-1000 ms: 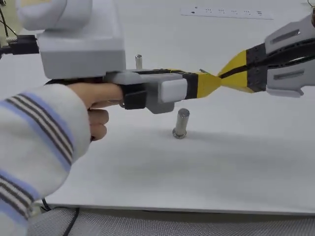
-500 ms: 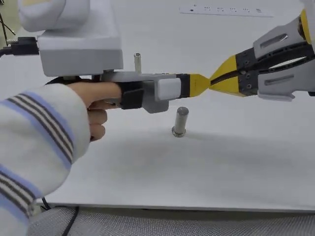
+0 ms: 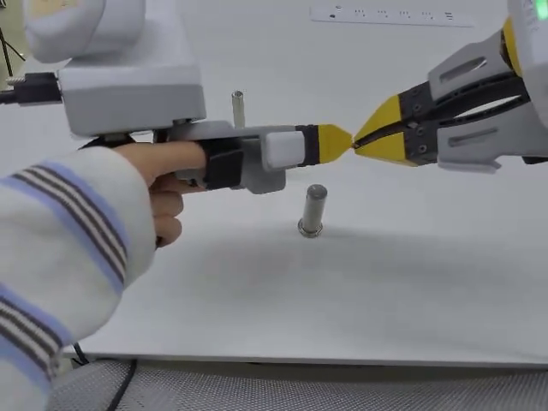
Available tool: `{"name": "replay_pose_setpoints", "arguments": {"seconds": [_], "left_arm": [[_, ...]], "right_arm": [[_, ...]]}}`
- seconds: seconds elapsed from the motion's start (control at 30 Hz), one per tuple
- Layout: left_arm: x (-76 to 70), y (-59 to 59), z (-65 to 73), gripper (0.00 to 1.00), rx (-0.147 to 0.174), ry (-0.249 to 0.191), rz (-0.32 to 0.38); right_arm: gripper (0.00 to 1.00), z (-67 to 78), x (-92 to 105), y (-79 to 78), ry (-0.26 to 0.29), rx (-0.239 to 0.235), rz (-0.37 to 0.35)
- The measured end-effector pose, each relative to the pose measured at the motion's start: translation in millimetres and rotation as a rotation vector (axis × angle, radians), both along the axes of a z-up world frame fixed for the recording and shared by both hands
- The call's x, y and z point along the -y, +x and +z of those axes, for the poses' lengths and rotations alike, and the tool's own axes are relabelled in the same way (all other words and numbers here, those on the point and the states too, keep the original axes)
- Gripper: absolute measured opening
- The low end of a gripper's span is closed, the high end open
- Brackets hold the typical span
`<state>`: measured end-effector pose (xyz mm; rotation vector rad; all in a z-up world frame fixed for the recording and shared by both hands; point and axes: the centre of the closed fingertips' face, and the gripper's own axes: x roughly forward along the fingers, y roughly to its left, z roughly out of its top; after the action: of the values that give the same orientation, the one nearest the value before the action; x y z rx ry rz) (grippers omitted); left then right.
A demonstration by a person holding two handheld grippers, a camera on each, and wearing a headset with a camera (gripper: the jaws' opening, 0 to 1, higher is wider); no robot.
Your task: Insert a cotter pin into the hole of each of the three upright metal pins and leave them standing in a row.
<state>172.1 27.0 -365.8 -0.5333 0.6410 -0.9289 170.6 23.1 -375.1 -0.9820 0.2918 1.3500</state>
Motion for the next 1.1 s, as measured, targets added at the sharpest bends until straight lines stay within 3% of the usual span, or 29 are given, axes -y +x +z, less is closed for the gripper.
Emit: {"name": "replay_pose_setpoints", "arguments": {"seconds": [0.33,0.47,0.5,0.53,0.57,0.67,0.87,1.0,1.1], "left_arm": [[-0.5,-2.8,0.5,0.00,-0.029,-0.017,-0.012],[-2.6,-0.2,2.4,0.00,-0.034,-0.025,0.017],[-1.5,1.2,6.2,0.00,-0.061,-0.072,0.044],[-2.7,0.3,5.0,0.00,-0.083,-0.079,0.046],[-4.2,1.1,4.5,0.00,-0.065,-0.074,0.040],[-4.1,-1.6,4.8,0.00,-0.051,-0.055,0.025],[-6.7,-3.5,5.1,0.00,-0.054,-0.047,0.021],[-8.2,-5.6,6.8,0.00,-0.034,-0.036,0.013],[-9.3,-7.9,5.6,0.00,0.019,0.010,-0.017]], "right_arm": [[0.00,1.8,-1.7,-1.2,-0.001,0.007,0.008],[0.00,3.8,-2.6,-1.1,0.002,0.015,0.009],[0.00,5.4,-2.9,0.5,0.003,0.017,0.005],[0.00,6.6,-3.2,1.1,0.005,0.016,0.004],[0.00,7.6,-4.0,1.0,0.008,0.016,0.004],[0.00,6.2,-5.3,-1.0,0.010,0.017,0.012],[0.00,6.0,-8.0,-1.0,0.024,0.025,0.015],[0.01,7.2,-8.4,1.8,0.042,0.007,-0.004],[0.27,5.4,-5.4,10.8,0.059,-0.002,-0.060]]}}
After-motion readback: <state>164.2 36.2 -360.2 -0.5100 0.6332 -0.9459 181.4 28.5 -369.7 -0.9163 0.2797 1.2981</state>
